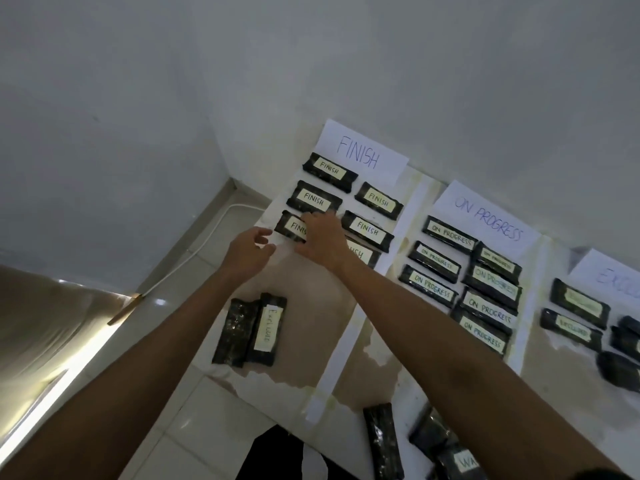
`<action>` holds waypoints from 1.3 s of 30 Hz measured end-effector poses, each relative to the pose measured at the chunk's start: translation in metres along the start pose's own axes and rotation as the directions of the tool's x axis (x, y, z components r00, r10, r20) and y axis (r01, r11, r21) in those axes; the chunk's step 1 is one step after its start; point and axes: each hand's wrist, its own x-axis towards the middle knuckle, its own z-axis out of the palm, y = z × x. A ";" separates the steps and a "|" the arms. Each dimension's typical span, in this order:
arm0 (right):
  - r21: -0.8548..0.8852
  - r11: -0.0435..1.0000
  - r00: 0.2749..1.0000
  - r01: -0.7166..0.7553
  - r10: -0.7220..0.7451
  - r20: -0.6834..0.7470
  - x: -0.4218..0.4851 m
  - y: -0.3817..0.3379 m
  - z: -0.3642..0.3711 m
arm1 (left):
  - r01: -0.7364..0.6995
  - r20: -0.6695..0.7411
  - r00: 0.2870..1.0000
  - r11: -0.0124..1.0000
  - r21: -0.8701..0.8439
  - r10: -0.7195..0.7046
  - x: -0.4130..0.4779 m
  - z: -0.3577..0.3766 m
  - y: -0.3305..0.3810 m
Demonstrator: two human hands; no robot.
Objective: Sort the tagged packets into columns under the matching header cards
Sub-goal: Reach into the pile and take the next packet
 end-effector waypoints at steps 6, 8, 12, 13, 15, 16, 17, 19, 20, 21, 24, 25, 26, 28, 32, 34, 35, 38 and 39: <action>-0.024 0.999 1.000 0.025 -0.024 0.020 0.020 -0.006 0.017 | -0.002 0.052 0.999 0.987 0.159 -0.007 0.002 0.002 -0.021; -0.014 1.000 1.000 0.024 -0.023 0.017 0.018 -0.006 0.016 | -0.038 0.093 0.996 0.967 0.251 0.015 -0.008 0.004 -0.027; 0.110 0.993 0.996 0.034 -0.025 -0.084 -0.004 -0.006 0.012 | -0.226 0.201 0.970 0.810 0.541 0.136 -0.039 0.012 -0.032; 0.145 0.989 0.994 0.025 -0.009 -0.112 -0.014 -0.006 0.011 | -0.251 0.242 0.962 0.758 0.602 0.126 -0.048 0.015 -0.031; 0.221 0.975 0.989 -0.004 0.037 -0.145 -0.040 -0.006 0.012 | -0.309 0.309 0.944 0.637 0.706 0.115 -0.064 0.023 -0.031; 0.258 0.966 0.986 -0.018 0.061 -0.158 -0.055 -0.006 0.012 | -0.336 0.327 0.937 0.583 0.740 0.125 -0.069 0.026 -0.033; 0.298 0.954 0.983 -0.037 0.089 -0.160 -0.071 -0.005 0.015 | -0.347 0.328 0.935 0.546 0.763 0.137 -0.072 0.030 -0.034; 0.366 0.926 0.981 -0.087 0.144 -0.130 -0.102 -0.004 0.019 | -0.333 0.300 0.942 0.510 0.793 0.149 -0.074 0.033 -0.033; 0.392 0.912 0.979 -0.118 0.174 -0.111 -0.118 -0.004 0.021 | -0.325 0.291 0.945 0.491 0.808 0.147 -0.073 0.033 -0.030; 0.415 0.897 0.975 -0.154 0.206 -0.083 -0.132 -0.005 0.023 | -0.321 0.294 0.947 0.473 0.821 0.133 -0.071 0.033 -0.026; 0.467 0.855 0.971 -0.224 0.236 0.033 -0.169 -0.012 0.029 | -0.327 0.321 0.942 0.503 0.800 0.102 -0.066 0.033 -0.012; 0.502 0.834 0.972 -0.228 0.225 0.068 -0.178 -0.014 0.032 | -0.322 0.312 0.943 0.551 0.769 0.115 -0.064 0.034 -0.009; 0.551 0.797 0.968 -0.247 0.226 0.107 -0.186 -0.017 0.033 | -0.310 0.293 0.947 0.613 0.726 0.132 -0.064 0.034 -0.006; 0.644 0.701 0.951 -0.307 0.243 0.190 -0.199 -0.024 0.034 | -0.249 0.264 0.958 0.785 0.568 0.114 -0.066 0.033 0.001; 0.694 0.640 0.943 -0.329 0.260 0.207 -0.212 -0.034 0.038 | -0.065 0.261 0.965 0.962 0.266 -0.007 -0.074 0.037 0.012; 0.700 0.641 0.944 -0.313 0.290 0.157 -0.216 -0.034 0.037 | 0.004 0.263 0.963 0.985 0.173 -0.050 -0.079 0.044 0.014; 0.704 0.641 0.943 -0.306 0.308 0.128 -0.218 -0.031 0.036 | 0.050 0.270 0.960 0.994 0.099 -0.075 -0.082 0.049 0.016; 0.667 0.686 0.937 -0.290 0.346 0.052 -0.225 -0.016 0.029 | 0.121 0.281 0.954 0.992 -0.045 -0.103 -0.093 0.062 0.023; 0.642 0.712 0.940 -0.283 0.340 0.037 -0.228 -0.010 0.026 | 0.118 0.288 0.953 0.991 -0.060 -0.096 -0.097 0.066 0.026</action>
